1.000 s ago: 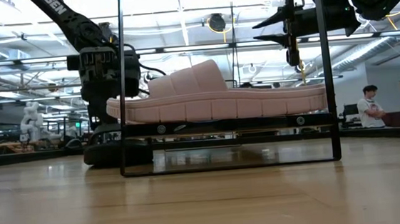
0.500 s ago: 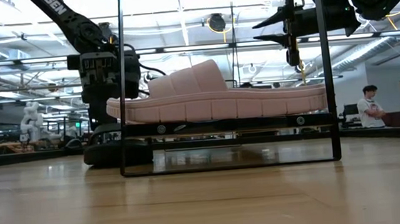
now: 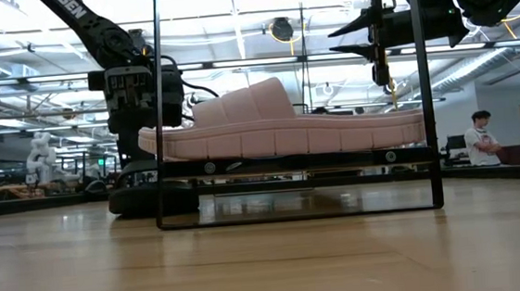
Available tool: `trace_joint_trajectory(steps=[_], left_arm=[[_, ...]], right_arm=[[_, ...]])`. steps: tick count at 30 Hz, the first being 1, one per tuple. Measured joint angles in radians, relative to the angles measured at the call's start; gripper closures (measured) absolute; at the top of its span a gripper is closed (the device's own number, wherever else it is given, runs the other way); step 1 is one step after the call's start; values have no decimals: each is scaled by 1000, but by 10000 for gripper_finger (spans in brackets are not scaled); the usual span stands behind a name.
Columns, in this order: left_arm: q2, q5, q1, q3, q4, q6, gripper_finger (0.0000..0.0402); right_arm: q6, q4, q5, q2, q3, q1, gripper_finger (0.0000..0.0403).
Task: Pick and place slides into the shelf
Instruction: Put the black slipper on the shelf
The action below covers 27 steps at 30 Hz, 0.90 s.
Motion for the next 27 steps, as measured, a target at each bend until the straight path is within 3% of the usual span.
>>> trace_joint_trajectory(steps=[27], left_arm=[[0, -73, 9, 0, 24, -44, 355]], right_arm=[[0, 0, 0, 0, 0, 0, 310]])
